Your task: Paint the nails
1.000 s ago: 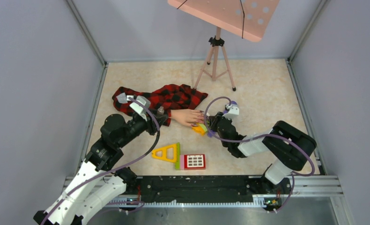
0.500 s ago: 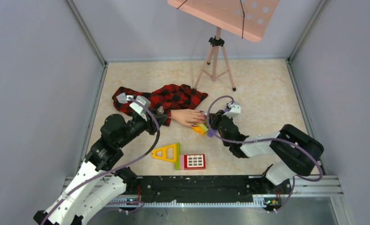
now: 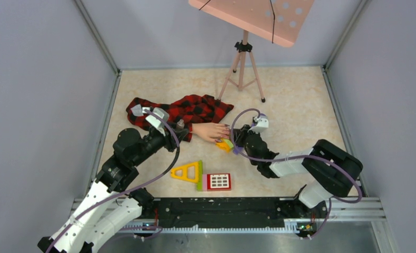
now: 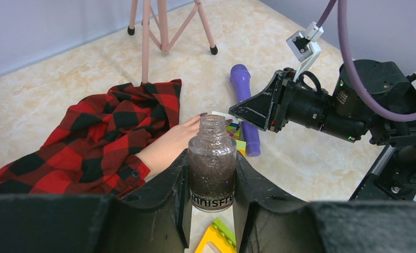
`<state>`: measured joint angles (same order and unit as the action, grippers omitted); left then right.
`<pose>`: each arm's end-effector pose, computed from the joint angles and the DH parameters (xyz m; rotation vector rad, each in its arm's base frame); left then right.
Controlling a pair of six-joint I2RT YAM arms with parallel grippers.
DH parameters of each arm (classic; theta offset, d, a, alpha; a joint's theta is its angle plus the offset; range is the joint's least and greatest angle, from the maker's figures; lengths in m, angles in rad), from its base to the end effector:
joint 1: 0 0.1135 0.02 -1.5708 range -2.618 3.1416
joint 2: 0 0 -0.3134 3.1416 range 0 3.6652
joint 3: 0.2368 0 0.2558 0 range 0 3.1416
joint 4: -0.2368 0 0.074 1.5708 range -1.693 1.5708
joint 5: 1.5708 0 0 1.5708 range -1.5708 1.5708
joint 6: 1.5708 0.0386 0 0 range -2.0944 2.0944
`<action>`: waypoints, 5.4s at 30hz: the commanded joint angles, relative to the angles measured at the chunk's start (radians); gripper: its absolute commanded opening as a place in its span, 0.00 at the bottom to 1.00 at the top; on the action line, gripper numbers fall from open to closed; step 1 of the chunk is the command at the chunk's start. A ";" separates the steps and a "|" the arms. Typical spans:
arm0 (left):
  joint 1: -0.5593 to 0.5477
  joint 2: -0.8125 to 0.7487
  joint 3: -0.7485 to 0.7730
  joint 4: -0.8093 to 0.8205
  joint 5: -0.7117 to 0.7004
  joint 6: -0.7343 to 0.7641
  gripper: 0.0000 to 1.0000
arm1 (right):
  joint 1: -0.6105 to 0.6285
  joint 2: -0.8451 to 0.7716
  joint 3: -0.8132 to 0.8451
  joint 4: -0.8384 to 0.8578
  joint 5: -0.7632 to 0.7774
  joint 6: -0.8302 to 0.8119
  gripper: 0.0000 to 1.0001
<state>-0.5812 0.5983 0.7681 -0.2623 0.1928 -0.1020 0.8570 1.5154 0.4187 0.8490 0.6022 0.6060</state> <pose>0.0857 -0.0651 0.3809 0.5489 1.6157 -0.6739 0.1947 0.1914 0.2066 0.2010 1.7912 0.5063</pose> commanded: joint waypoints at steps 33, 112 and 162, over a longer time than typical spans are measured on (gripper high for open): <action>-0.002 -0.009 0.003 0.034 -0.006 0.007 0.00 | 0.013 0.071 0.062 0.088 0.005 -0.028 0.00; -0.004 -0.016 0.004 0.035 0.001 0.005 0.00 | 0.013 -0.001 0.008 -0.006 0.082 -0.019 0.00; -0.004 -0.013 0.004 0.033 0.001 0.005 0.00 | 0.015 0.075 0.026 0.054 0.021 -0.010 0.00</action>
<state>-0.5823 0.5976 0.7681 -0.2626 0.1928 -0.1020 0.8577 1.5982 0.4526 0.8749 0.6048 0.5873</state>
